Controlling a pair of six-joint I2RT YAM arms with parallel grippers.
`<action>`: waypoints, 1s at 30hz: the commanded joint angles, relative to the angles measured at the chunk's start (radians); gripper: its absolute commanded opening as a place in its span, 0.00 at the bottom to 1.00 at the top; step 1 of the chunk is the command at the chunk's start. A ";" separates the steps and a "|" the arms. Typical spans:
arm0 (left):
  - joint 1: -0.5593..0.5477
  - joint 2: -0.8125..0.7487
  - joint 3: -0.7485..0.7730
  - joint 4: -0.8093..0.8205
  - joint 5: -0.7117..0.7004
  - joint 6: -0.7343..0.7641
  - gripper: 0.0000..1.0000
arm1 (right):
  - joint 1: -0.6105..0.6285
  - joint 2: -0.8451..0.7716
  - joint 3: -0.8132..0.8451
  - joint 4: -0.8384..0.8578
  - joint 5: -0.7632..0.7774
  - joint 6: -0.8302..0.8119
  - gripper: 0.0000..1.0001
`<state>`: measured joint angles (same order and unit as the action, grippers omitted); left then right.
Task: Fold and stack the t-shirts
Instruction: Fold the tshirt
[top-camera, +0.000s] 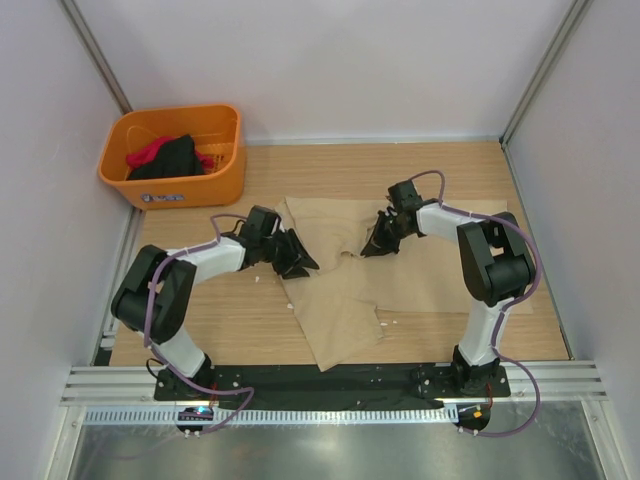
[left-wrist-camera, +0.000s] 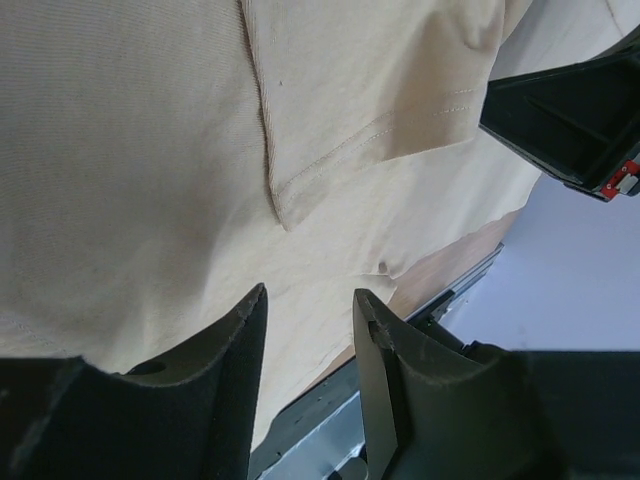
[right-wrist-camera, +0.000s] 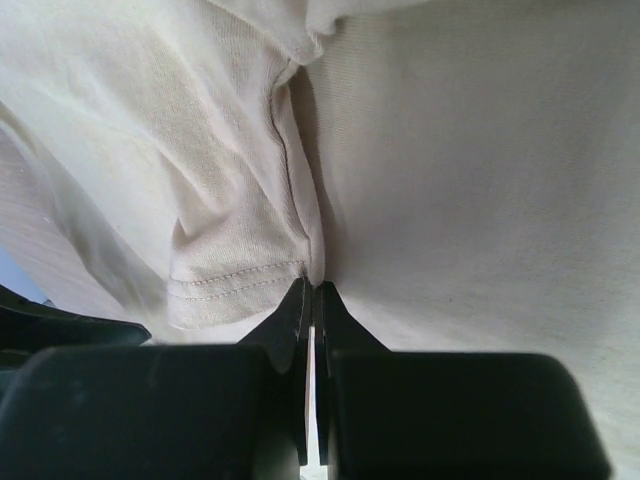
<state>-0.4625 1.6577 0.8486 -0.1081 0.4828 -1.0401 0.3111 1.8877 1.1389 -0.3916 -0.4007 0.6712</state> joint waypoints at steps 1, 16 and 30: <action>0.004 0.022 0.040 -0.015 0.025 0.006 0.41 | 0.000 -0.049 -0.007 -0.029 0.013 -0.093 0.04; -0.008 0.129 0.124 -0.058 0.005 -0.026 0.34 | -0.037 -0.024 -0.021 -0.003 -0.049 -0.193 0.04; -0.036 0.146 0.153 -0.122 -0.079 -0.041 0.27 | -0.041 -0.012 -0.028 0.016 -0.067 -0.182 0.03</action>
<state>-0.4973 1.8339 0.9844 -0.1894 0.4450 -1.0767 0.2745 1.8786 1.1114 -0.3920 -0.4488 0.5011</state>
